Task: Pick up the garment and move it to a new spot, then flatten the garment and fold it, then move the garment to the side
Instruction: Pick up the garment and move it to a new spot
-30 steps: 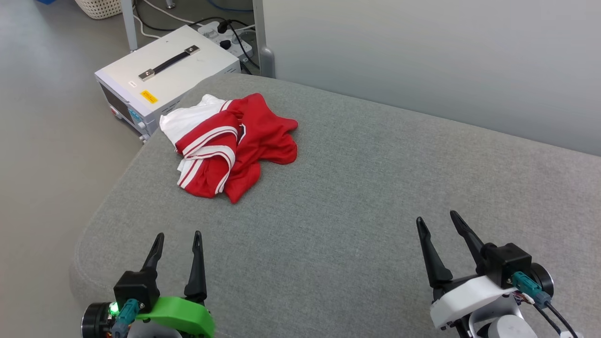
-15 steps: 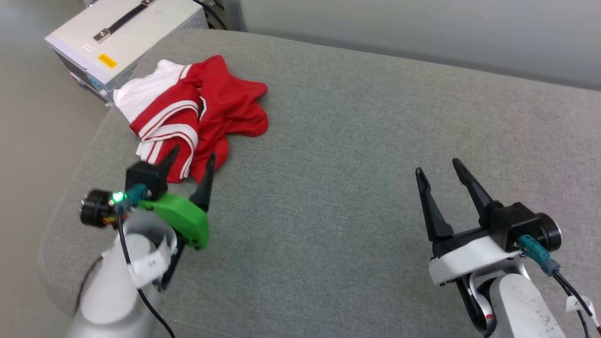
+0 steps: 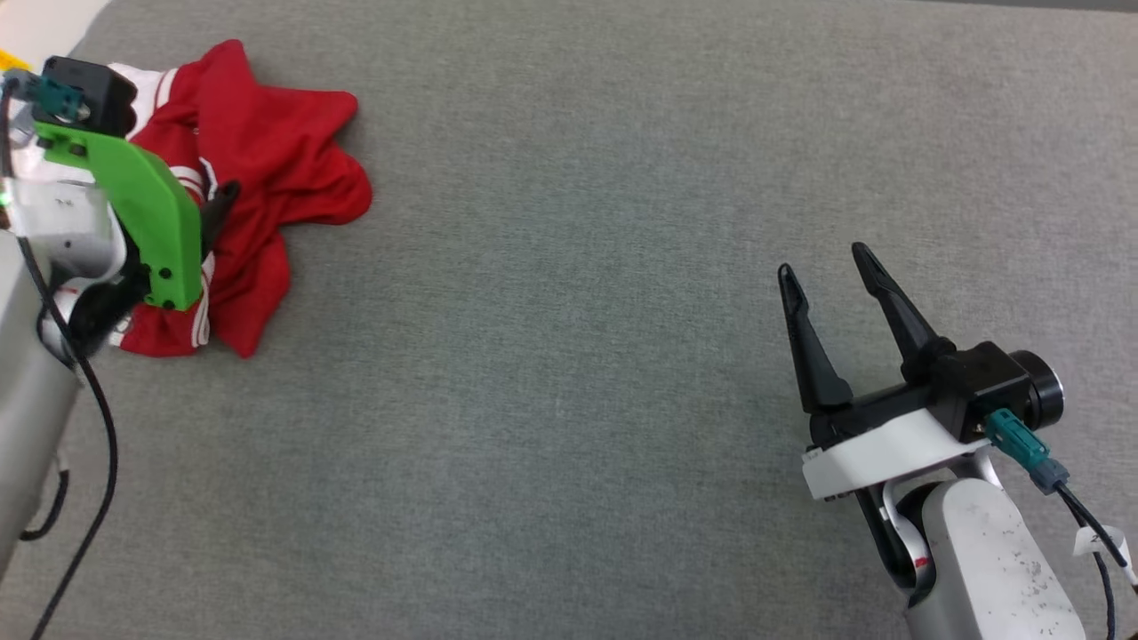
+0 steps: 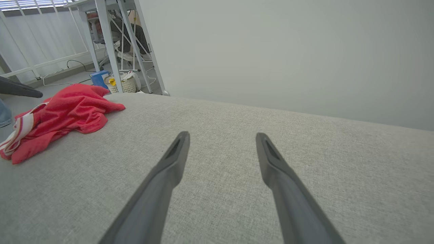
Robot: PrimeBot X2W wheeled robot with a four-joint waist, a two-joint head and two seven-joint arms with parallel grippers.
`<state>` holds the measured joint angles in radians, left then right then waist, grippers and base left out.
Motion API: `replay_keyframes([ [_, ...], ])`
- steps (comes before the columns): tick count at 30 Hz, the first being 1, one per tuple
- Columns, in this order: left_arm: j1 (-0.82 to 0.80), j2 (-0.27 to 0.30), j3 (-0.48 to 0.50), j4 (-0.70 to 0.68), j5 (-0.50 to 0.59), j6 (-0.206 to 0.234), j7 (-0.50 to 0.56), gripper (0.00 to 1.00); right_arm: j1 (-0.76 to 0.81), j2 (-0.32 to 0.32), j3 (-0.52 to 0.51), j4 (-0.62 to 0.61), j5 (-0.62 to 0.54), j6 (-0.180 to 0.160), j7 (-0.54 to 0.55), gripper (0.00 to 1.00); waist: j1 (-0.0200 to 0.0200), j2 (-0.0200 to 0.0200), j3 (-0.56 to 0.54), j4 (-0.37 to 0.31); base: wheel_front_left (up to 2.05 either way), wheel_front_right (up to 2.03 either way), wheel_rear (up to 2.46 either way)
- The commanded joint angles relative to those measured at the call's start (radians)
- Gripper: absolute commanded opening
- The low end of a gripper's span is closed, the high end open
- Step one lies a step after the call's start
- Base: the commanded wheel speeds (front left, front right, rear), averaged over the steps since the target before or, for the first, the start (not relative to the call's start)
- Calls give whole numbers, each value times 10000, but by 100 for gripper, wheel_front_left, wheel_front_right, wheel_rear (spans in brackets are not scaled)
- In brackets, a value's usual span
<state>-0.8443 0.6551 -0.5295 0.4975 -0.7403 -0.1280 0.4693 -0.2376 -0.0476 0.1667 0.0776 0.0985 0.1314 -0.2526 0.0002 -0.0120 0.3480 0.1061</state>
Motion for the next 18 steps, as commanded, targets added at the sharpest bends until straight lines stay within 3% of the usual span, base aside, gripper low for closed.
replay_keyframes([
  [1, -305, 248, -166, 143, -284, -26, 351, 100, -190, -26, 45, -64, 81, -7, -92, 100, -2, 120, 766, -749, 0, 0, 0],
  [6, -828, 756, -490, 678, -841, -26, 882, 100, -298, -26, 146, -106, 143, -7, -92, 100, -2, 120, 1101, -980, 0, 0, 0],
  [14, -886, 710, -612, 1712, -1019, -25, 639, 100, -372, -26, 194, -66, 185, -7, -92, 100, -2, 120, 1287, -1071, 0, 0, 0],
  [16, -826, 651, -596, 1816, -1109, -25, 471, 0, -381, -26, 186, -45, 183, -7, -92, 100, -2, 120, 1285, -1062, 0, 0, 0],
  [18, -776, 595, -566, 1869, -1194, -25, 223, 0, -394, -26, 163, -3, 177, -7, -92, 100, -2, 120, 1254, -1034, 0, 0, 0],
])
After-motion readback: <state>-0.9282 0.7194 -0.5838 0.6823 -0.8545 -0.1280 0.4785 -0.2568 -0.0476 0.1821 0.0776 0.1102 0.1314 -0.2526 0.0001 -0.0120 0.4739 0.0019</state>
